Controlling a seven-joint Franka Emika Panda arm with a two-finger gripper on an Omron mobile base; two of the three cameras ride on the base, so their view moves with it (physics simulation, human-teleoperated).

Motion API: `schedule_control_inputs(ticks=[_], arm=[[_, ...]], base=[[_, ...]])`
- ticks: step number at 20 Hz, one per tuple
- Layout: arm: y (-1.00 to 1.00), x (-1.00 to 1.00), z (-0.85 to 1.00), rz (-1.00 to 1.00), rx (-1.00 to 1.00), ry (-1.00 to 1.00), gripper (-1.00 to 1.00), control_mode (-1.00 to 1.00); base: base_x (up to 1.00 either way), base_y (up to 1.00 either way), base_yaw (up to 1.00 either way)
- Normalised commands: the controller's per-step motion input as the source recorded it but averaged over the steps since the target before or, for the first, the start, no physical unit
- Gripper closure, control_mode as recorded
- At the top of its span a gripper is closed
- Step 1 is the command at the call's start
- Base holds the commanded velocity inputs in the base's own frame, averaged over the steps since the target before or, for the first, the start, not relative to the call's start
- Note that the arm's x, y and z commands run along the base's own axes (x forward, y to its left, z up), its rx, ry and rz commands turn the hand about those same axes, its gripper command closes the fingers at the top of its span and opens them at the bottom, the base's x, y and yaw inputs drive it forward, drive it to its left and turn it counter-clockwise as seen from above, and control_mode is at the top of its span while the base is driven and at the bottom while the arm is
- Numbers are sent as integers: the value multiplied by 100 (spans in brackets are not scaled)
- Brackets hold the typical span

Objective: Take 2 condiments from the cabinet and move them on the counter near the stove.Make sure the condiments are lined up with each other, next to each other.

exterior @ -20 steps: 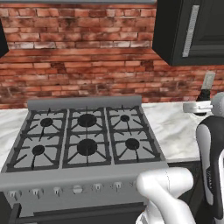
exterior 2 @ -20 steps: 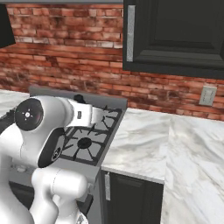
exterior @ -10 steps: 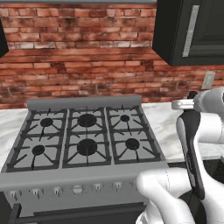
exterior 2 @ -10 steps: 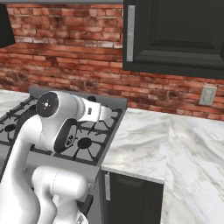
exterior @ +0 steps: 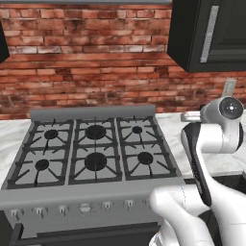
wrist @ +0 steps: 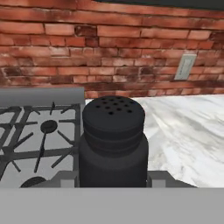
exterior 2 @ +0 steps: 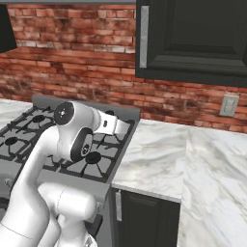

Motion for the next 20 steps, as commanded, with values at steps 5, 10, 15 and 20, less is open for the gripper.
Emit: schedule_control_inputs(ticks=[5,10,15,20], arm=[[-30,45,-30,0,0,9,100,-100],[-24,66,-45,1,0,5,100,-100],[-3,57,-53,6,0,0,100,-100],[-13,53,-45,5,0,0,100,-100]], base=[[0,0,0],[0,0,0],[0,0,0],[0,0,0]])
